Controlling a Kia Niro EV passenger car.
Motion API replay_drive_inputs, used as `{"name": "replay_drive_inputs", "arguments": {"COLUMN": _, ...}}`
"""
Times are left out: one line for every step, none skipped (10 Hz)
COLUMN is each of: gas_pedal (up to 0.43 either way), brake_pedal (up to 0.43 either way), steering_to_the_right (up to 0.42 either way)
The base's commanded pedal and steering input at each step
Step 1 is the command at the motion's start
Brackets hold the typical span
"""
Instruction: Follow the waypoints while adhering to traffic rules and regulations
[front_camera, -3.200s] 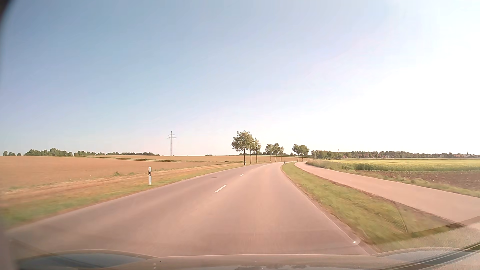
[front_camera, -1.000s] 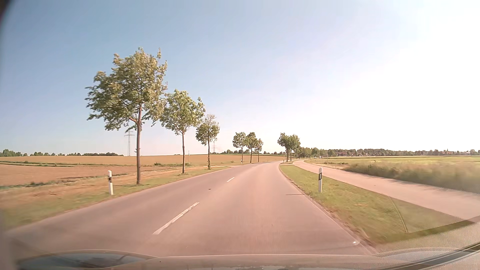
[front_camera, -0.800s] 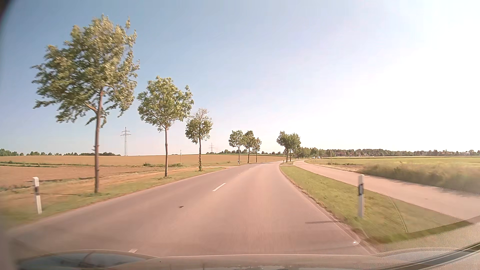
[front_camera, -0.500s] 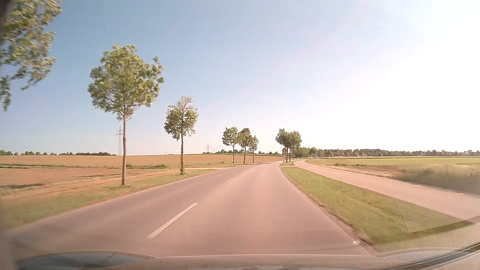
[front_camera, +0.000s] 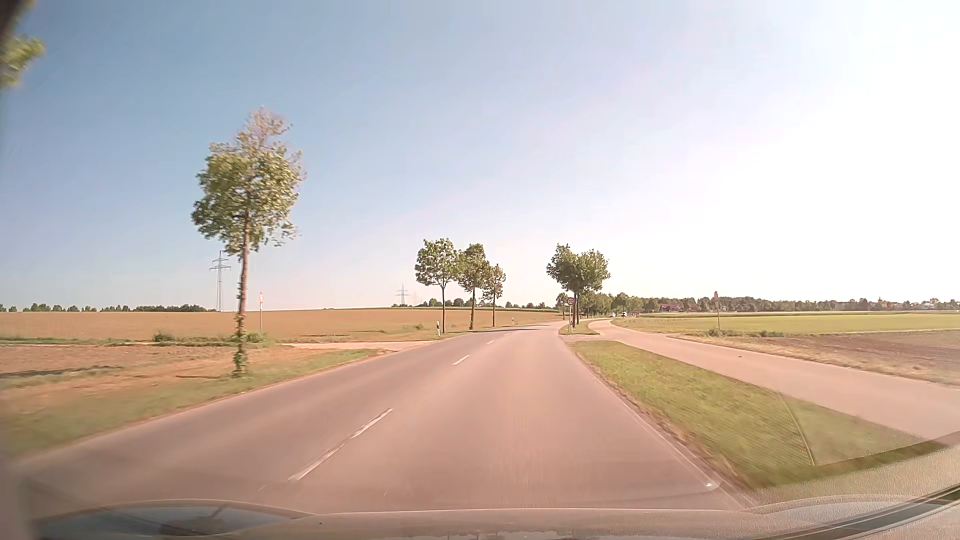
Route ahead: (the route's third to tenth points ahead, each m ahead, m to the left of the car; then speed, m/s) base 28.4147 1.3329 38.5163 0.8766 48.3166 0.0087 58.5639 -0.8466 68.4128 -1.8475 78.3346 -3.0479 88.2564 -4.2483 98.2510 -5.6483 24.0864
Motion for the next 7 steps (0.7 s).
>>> {"name": "replay_drive_inputs", "arguments": {"gas_pedal": 0.177, "brake_pedal": 0.012, "steering_to_the_right": 0.012}}
{"name": "replay_drive_inputs", "arguments": {"gas_pedal": 0.177, "brake_pedal": 0.012, "steering_to_the_right": 0.013}}
{"name": "replay_drive_inputs", "arguments": {"gas_pedal": 0.177, "brake_pedal": 0.012, "steering_to_the_right": 0.014}}
{"name": "replay_drive_inputs", "arguments": {"gas_pedal": 0.177, "brake_pedal": 0.012, "steering_to_the_right": 0.014}}
{"name": "replay_drive_inputs", "arguments": {"gas_pedal": 0.177, "brake_pedal": 0.012, "steering_to_the_right": 0.014}}
{"name": "replay_drive_inputs", "arguments": {"gas_pedal": 0.177, "brake_pedal": 0.012, "steering_to_the_right": 0.014}}
{"name": "replay_drive_inputs", "arguments": {"gas_pedal": 0.177, "brake_pedal": 0.012, "steering_to_the_right": 0.014}}
